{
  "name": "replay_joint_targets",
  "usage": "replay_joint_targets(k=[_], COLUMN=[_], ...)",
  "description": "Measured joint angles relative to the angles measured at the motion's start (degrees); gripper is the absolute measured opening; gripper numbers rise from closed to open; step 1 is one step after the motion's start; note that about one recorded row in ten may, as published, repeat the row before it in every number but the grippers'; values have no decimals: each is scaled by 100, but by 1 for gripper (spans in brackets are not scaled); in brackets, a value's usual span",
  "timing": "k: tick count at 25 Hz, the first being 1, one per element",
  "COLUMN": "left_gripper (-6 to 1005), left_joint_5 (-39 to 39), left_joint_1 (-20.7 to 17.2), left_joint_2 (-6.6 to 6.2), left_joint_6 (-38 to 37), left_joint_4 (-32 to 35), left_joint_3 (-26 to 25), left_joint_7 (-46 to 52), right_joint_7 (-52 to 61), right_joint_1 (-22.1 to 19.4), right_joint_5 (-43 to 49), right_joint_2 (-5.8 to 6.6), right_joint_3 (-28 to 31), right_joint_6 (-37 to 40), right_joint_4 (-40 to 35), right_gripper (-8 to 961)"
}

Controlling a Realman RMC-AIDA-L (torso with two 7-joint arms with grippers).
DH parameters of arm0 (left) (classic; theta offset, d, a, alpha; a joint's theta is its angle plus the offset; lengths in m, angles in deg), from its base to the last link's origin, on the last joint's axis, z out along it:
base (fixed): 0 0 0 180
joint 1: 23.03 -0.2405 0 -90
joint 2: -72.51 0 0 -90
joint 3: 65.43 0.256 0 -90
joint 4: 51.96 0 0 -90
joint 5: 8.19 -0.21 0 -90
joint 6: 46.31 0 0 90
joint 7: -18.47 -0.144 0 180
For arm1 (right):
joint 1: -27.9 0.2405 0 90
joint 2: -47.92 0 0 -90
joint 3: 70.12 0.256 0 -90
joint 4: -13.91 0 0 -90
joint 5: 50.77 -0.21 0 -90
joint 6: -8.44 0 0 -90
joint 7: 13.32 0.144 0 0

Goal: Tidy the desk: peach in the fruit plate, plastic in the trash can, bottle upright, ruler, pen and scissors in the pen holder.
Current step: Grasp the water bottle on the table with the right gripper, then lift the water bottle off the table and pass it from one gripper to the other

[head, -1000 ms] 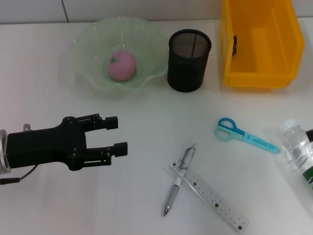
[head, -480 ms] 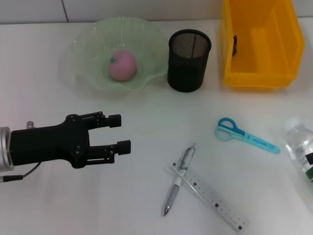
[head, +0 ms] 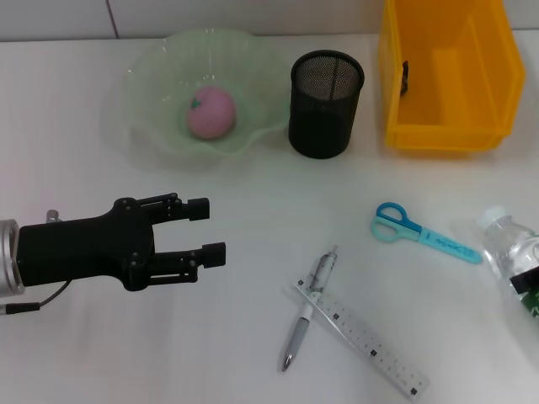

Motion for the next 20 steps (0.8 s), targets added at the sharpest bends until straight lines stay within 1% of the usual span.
replay_joint_targets(k=[9,17,19,20], left_gripper=[706,701,700,700], left_joint_5=[0,40,41,45], left_joint_1=[-15,-38,-38,-32], left_joint_2=[9,9,9,9], left_joint_6=[-18,-59,-76,-134], left_joint_4=[0,5,7,7], left_joint_3=[0,0,0,-4], left_joint_7=[0,4,6,8], right_joint_7=[-234,-500,-592,-721], right_joint_1=[-54,-221,-283,-356], right_joint_5=[-23,-341,-381,-548], right_joint_2=[-7,14,13,9], right_joint_3=[8,100,156,308], right_joint_6=[-23,-23,-22,11], right_joint_4=[-25,-162,-253,-370], right_gripper=[763,764,764,764])
